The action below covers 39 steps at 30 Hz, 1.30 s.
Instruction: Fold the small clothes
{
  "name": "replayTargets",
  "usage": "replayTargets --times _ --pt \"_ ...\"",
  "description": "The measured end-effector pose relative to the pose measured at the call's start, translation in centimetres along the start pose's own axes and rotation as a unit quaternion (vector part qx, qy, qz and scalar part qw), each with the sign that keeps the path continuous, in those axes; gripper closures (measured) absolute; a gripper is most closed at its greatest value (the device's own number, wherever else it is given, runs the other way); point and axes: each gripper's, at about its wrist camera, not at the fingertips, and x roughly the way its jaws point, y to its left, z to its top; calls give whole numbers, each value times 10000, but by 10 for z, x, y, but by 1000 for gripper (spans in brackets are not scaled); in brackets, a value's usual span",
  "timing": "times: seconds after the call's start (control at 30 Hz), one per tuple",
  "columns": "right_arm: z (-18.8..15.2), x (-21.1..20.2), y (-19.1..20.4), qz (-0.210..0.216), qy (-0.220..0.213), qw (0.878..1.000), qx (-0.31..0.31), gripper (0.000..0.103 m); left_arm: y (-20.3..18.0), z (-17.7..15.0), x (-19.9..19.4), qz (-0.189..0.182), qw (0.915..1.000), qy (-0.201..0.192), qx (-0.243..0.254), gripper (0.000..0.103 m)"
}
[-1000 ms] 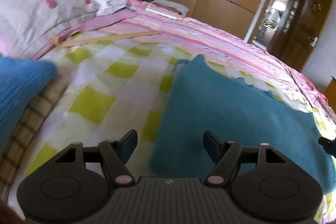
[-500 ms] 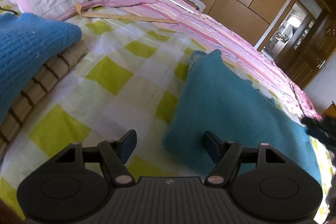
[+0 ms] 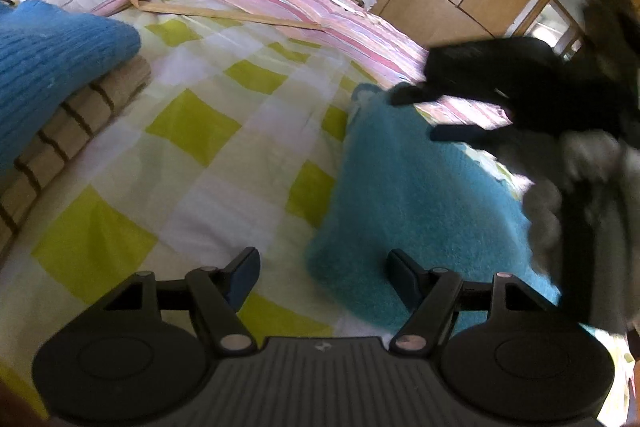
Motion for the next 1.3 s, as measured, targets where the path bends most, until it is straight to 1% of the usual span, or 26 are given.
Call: replayTargets --times 0.1,0.17,0.27,0.33,0.5,0.67,0.73,0.83,0.9,0.93,1.0,1.1,1.3 --pt "4 16 15 -42 197 9997 -121 50 -2 0 1 -35 10000 28 49 28" --pt "7 26 27 -235 311 9987 -333 46 -3 -1 2 -56 9999 42 86 28" --pt "8 37 40 -561 460 9956 -600 44 -7 -2 3 -79 9998 62 159 28" --pt "9 42 47 -704 537 9930 -779 43 -8 -2 3 -89 9997 73 203 28" --pt "5 59 62 -1061 735 9826 -1333 39 -9 -3 5 -75 9996 84 248 28" --pt "-4 76 73 -1458 791 9671 -1929 38 -13 -5 6 -52 9994 94 344 28" --pt "-6 78 74 -1545 785 9630 -2066 40 -13 -6 6 -80 9993 94 345 28" --pt "-6 76 73 -1575 778 9603 -2165 47 -15 -7 6 -98 9993 75 353 28" --pt "-4 72 70 -1506 780 9614 -2169 54 -15 -9 6 -91 9992 35 382 27" --pt "-3 70 68 -1463 777 9629 -2131 56 -15 -9 5 -98 9992 7 376 27" --pt "1 63 63 -1351 759 9680 -1973 66 -14 -10 4 -121 9994 -45 315 24" --pt "6 51 54 -1147 716 9754 -1741 73 -12 -10 3 -164 9995 -116 260 22" --pt "16 25 36 -765 556 9873 -1280 78 -15 -15 0 -234 9989 -244 330 18"
